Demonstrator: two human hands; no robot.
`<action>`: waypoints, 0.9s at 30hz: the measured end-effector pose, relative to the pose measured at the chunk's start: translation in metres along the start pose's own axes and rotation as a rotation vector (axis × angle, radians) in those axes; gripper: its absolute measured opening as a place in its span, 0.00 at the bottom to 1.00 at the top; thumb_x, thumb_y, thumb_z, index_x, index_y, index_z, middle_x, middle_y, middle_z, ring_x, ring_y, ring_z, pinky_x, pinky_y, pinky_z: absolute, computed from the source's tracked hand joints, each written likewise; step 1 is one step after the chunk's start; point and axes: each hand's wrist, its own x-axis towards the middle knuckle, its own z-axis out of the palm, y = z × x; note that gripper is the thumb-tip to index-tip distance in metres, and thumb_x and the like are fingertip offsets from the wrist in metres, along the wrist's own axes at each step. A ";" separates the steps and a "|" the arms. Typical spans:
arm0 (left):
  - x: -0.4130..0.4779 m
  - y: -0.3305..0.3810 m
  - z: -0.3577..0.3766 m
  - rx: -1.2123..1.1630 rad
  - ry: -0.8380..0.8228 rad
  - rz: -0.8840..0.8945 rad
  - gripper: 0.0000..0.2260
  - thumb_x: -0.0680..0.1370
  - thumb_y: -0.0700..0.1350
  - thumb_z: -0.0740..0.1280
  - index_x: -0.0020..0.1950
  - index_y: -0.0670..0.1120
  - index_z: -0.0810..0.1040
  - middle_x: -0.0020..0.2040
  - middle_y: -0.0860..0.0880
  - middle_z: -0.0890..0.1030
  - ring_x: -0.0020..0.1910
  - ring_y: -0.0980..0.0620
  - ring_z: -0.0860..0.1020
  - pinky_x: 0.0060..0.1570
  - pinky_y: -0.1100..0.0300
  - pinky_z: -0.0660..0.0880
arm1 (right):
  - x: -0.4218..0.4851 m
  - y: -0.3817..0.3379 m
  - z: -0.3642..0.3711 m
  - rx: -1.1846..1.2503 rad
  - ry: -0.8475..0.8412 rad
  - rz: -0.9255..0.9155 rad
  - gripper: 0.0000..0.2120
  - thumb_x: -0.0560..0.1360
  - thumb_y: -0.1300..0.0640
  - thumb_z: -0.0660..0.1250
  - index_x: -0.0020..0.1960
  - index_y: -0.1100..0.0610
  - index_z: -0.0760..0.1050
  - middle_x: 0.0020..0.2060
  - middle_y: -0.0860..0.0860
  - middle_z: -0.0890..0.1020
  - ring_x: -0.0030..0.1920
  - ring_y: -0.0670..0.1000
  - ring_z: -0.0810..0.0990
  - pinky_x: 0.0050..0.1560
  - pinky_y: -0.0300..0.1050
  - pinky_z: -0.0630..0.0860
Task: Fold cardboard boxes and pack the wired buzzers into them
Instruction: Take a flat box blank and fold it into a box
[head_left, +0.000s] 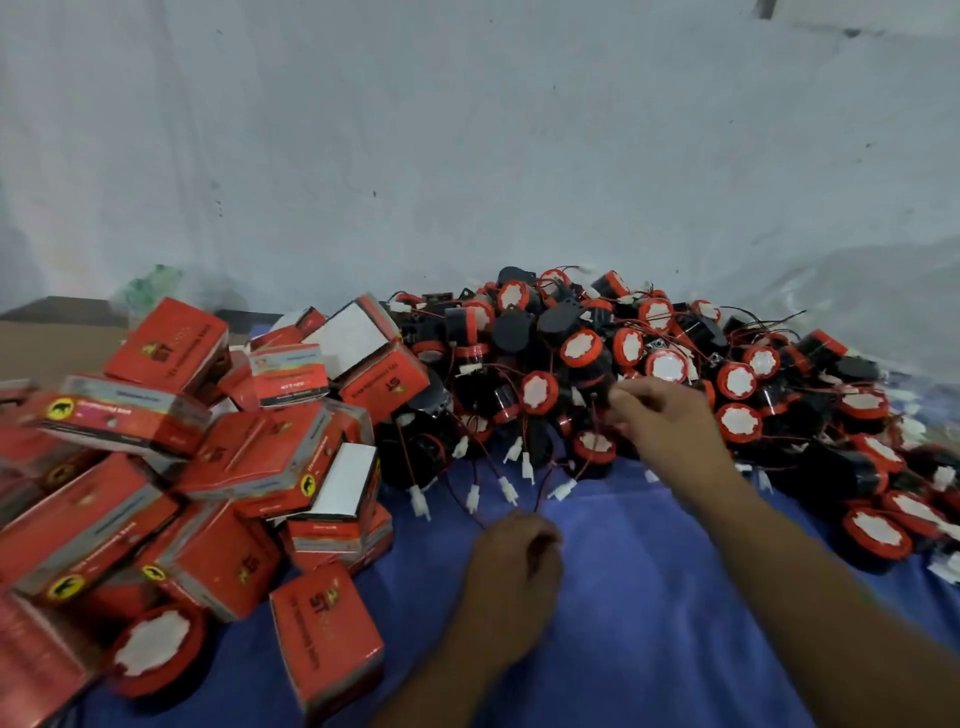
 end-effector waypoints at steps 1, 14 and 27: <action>0.000 -0.002 0.000 0.012 -0.028 0.007 0.04 0.77 0.38 0.66 0.45 0.45 0.79 0.41 0.51 0.77 0.39 0.56 0.74 0.40 0.71 0.68 | -0.002 0.033 -0.033 -0.212 0.143 0.019 0.08 0.78 0.55 0.68 0.53 0.56 0.83 0.49 0.55 0.86 0.44 0.52 0.81 0.49 0.47 0.76; 0.002 -0.008 0.005 0.084 -0.102 0.010 0.14 0.78 0.39 0.68 0.41 0.59 0.75 0.42 0.55 0.79 0.42 0.57 0.77 0.43 0.69 0.72 | -0.050 0.186 -0.187 -0.654 0.283 0.508 0.22 0.79 0.43 0.65 0.44 0.63 0.77 0.45 0.64 0.81 0.47 0.64 0.79 0.50 0.55 0.73; 0.001 -0.013 0.004 0.039 -0.129 -0.026 0.10 0.79 0.42 0.67 0.44 0.58 0.78 0.44 0.60 0.79 0.44 0.59 0.78 0.45 0.67 0.75 | -0.047 0.168 -0.148 -1.077 0.156 0.423 0.20 0.75 0.45 0.68 0.62 0.56 0.76 0.62 0.64 0.70 0.65 0.64 0.63 0.66 0.54 0.59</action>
